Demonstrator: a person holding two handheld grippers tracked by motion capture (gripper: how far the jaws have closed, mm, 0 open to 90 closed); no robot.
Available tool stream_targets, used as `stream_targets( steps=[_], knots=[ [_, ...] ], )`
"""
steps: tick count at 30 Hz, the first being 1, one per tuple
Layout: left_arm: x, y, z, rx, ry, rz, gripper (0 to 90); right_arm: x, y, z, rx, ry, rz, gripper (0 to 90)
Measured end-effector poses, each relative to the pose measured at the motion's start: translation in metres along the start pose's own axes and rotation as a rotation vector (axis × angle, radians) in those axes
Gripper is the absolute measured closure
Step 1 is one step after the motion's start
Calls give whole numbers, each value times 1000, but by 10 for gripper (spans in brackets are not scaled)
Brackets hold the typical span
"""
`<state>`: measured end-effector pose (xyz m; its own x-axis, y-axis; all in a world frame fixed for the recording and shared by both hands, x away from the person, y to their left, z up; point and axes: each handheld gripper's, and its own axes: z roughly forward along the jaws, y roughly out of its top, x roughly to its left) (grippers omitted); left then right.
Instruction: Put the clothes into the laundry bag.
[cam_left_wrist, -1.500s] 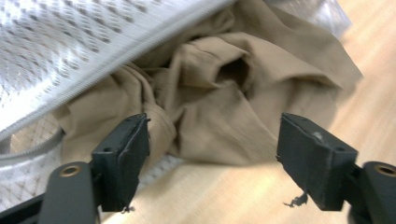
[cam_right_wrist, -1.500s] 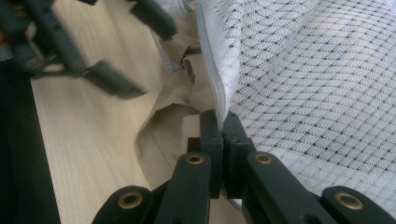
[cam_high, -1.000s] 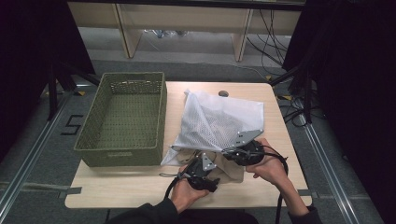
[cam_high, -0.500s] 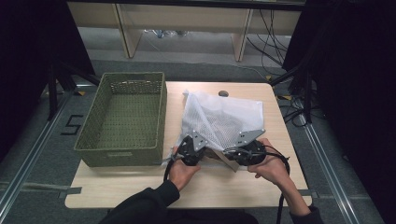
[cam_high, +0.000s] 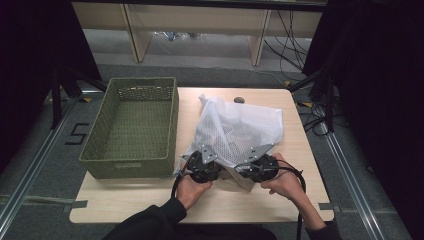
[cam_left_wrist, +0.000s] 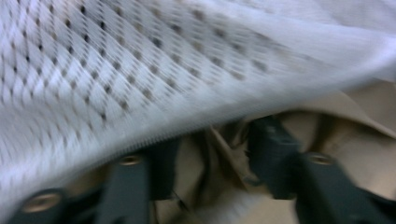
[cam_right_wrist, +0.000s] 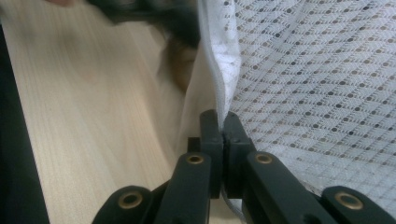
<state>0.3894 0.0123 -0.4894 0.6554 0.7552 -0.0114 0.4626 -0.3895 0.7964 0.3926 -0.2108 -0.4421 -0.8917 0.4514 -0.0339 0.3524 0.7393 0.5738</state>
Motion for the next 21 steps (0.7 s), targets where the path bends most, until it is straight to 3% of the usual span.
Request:
stream_targets(
  steps=[3, 5, 7, 8, 9, 10, 12, 13, 14, 16, 18, 19, 20, 21],
  knots=[
    [-8, -2, -19, 16, -11, 32, 398, -1, 0, -3, -17, -4, 7, 900],
    [-13, -5, -29, 38, -36, 40, 346, -2, 1, -5, -20, -1, -9, 900],
    [-23, -11, -35, 63, -74, 47, 319, -2, 1, -5, -26, -2, 7, 900],
    [-26, -13, -38, 86, -80, 83, 316, -3, 2, -4, -30, -3, -8, 900],
    [-30, -16, -37, 105, -91, 94, 309, -3, 2, -4, -30, -4, -4, 900],
    [-36, -18, -34, 107, -108, 74, 292, -2, 2, -3, -28, -1, 4, 900],
    [-40, -20, -25, 122, -90, 110, 289, -2, 3, -3, -25, -3, 7, 900],
    [-43, -21, -18, 128, -93, 106, 286, -2, 3, -3, -26, 0, -1, 900],
    [-46, -21, -10, 130, -118, 67, 292, -2, 3, -4, -28, -1, 5, 900],
    [-49, -18, 0, 132, -106, 76, 301, -1, 4, -5, -33, 6, 6, 900],
    [-51, -14, 9, 108, -103, 99, 411, -3, 4, -8, -32, 0, -4, 900],
    [-49, -12, 13, 102, -105, 149, 512, -2, 3, -9, -37, -5, 9, 900],
    [-48, -10, 17, 90, -109, 150, 637, -4, 3, -9, -42, -1, -1, 900],
    [-47, -8, 22, 55, -101, 111, 734, -4, 3, -9, -44, 11, -5, 900]
  ],
)
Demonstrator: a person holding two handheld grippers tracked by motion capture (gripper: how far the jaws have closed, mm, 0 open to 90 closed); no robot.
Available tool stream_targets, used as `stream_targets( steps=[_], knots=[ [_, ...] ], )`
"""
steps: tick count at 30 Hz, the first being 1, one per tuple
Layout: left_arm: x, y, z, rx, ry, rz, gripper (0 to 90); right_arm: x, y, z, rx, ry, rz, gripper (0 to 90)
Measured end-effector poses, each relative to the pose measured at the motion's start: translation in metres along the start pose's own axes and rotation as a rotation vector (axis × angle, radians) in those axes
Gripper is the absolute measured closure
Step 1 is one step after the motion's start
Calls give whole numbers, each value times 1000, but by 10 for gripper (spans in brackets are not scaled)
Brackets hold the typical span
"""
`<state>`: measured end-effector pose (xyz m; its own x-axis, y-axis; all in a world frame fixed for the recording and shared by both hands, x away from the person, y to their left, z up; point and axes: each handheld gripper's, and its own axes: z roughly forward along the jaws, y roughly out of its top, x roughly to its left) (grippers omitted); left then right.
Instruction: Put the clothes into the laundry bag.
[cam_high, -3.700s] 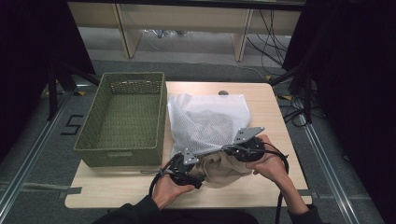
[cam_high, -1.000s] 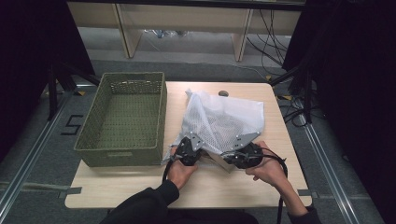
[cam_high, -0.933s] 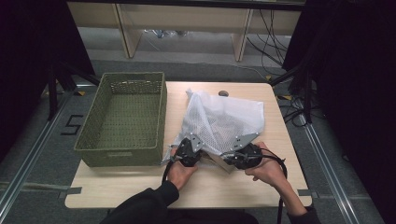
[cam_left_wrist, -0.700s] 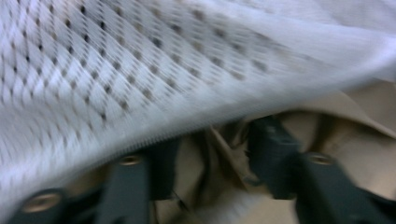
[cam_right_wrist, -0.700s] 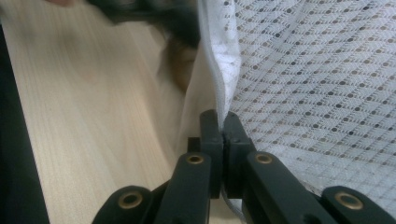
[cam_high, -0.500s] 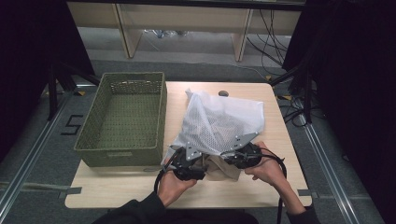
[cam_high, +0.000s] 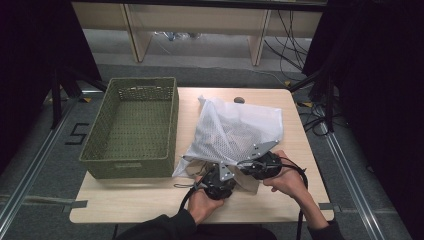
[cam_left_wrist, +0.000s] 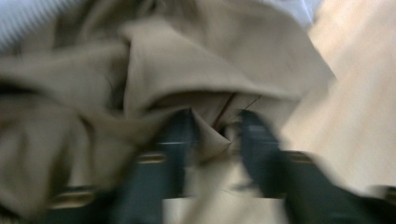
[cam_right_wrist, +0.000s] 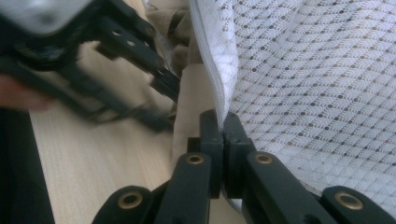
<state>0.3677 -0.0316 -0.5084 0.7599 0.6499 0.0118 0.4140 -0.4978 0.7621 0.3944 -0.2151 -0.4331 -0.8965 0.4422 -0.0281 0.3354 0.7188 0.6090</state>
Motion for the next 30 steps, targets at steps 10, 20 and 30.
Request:
stream_targets(
  steps=[10, 20, 30],
  knots=[
    [50, 30, -2, -174, 190, -110, 880, 1, -1, -3, -7, 9, 21, 900],
    [42, 9, 1, -99, 103, -158, 683, 4, -9, 28, 48, 41, 16, 900],
    [22, -12, -28, -2, -6, -157, 321, -7, -18, 38, 59, 32, 55, 900]
  ],
)
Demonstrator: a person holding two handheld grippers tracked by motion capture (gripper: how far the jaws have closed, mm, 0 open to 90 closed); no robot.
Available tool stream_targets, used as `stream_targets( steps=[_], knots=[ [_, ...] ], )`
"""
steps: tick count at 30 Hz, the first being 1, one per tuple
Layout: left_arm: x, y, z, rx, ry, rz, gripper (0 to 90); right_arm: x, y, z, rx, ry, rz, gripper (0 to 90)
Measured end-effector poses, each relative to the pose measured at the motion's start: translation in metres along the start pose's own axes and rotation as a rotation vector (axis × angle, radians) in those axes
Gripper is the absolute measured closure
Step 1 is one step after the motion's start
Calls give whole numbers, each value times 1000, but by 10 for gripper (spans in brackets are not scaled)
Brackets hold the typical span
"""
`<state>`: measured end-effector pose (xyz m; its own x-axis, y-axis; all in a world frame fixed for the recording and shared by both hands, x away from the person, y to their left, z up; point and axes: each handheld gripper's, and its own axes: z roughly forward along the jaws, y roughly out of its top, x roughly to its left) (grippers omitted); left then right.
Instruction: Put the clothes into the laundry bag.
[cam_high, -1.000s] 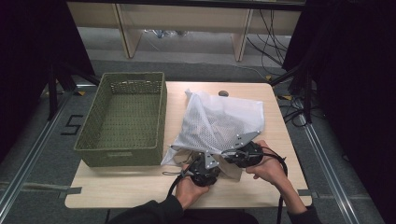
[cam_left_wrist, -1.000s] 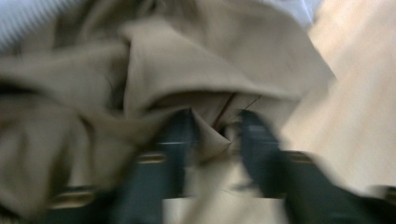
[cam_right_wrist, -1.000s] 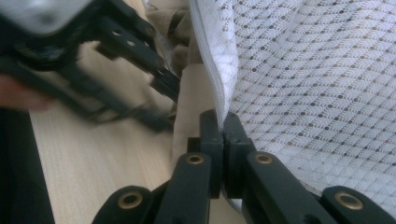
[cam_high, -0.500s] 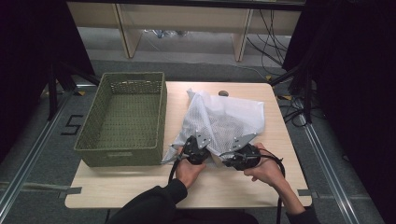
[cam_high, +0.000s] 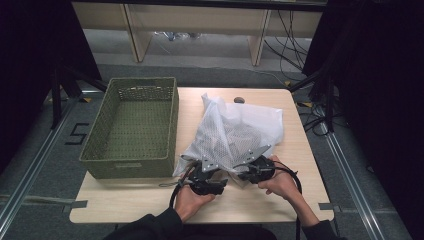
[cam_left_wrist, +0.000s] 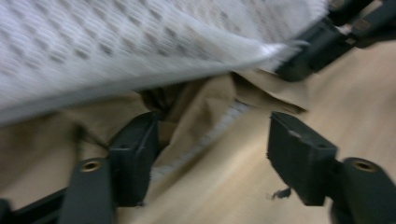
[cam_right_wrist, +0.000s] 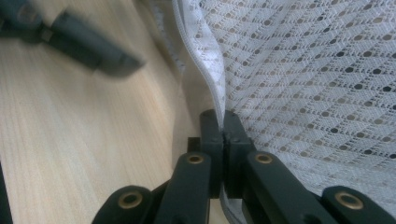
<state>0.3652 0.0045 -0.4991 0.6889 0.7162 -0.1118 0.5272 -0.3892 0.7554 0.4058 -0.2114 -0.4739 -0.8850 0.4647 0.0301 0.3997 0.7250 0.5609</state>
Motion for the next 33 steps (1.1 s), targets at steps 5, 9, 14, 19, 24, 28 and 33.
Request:
stream_targets(
  steps=[5, 9, 14, 19, 24, 28, 33],
  knots=[
    [-12, 5, 18, -4, -34, -52, 285, -1, 1, -1, -7, 5, -10, 900],
    [-12, 9, 30, -35, -19, -43, 504, -2, 0, -4, -10, 8, 4, 900],
    [-1, 16, 33, -85, 39, -34, 865, -5, -2, -13, -21, 3, 7, 900],
    [11, 39, 17, -208, 142, -38, 879, -1, 2, -24, -33, 13, -1, 900],
    [25, 32, 32, -157, 203, -13, 857, 5, 5, -17, -17, 22, -22, 900],
    [28, 25, 37, -139, 176, 3, 823, 5, 2, -2, 27, 14, -49, 900],
    [27, 24, 26, -90, 121, 41, 686, 4, 6, 4, 9, -25, -71, 900]
  ],
)
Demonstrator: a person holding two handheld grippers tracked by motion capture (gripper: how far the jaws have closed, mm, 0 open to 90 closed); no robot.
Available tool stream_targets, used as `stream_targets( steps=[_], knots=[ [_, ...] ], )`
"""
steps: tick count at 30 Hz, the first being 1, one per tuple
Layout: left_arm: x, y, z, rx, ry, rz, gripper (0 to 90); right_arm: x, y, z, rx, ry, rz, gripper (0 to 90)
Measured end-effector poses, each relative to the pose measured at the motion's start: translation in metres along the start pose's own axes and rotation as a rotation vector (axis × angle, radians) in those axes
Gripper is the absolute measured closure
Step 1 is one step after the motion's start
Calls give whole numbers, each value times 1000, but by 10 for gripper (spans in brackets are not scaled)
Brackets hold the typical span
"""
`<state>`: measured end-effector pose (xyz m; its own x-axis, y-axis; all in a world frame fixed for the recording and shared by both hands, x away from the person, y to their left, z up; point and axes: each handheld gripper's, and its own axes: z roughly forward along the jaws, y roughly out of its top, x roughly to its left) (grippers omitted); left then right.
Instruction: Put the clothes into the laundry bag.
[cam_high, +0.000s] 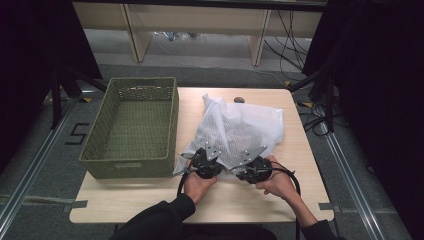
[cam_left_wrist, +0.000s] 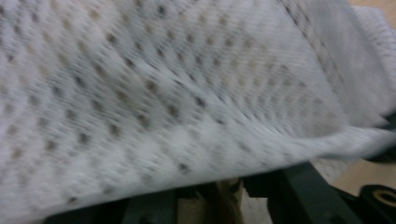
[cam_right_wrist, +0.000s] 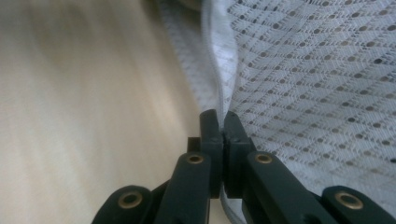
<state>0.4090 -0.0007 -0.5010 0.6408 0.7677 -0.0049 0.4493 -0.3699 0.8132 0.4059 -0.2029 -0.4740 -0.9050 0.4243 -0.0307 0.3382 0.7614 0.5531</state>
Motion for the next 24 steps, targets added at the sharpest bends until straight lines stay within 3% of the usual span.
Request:
stream_targets(
  steps=[2, 3, 5, 8, 10, 13, 14, 16, 17, 20, 21, 22, 23, 24],
  knots=[
    [-1, -1, -3, 7, -18, -1, 628, -1, 1, 4, -8, -21, 18, 900],
    [-3, -1, -4, 6, -28, -22, 593, -3, 2, 6, -8, -25, 11, 900],
    [-4, -5, -10, 36, -48, -23, 519, -7, 3, 11, -18, -35, 6, 900],
    [-3, -10, -29, 76, -74, -6, 423, -12, 3, 15, -24, -70, 32, 900],
    [0, -15, -43, 98, -89, 24, 406, -16, 4, 17, -29, -82, 34, 900],
    [10, -22, -61, 154, -46, 98, 403, -20, 4, 20, -27, -91, 54, 900],
    [12, -26, -63, 157, -26, 79, 393, -22, 4, 20, -20, -91, 47, 900],
    [22, -32, -64, 187, 2, 88, 387, -23, 3, 21, -6, -104, 65, 900],
    [26, -37, -61, 181, 16, 39, 387, -26, 2, 21, -7, -104, 57, 900],
    [31, -39, -56, 205, 34, 39, 393, -29, 0, 21, -2, -109, 75, 900],
    [33, -39, -54, 206, 29, 61, 403, -32, -1, 21, 0, -101, 61, 900],
    [33, -39, -53, 209, 38, 66, 411, -31, -2, 21, 4, -102, 80, 900],
    [34, -39, -50, 212, 31, 42, 412, -33, -2, 20, 6, -99, 57, 900],
    [35, -39, -49, 212, 26, 47, 433, -33, -4, 19, 8, -101, 79, 900]
  ],
)
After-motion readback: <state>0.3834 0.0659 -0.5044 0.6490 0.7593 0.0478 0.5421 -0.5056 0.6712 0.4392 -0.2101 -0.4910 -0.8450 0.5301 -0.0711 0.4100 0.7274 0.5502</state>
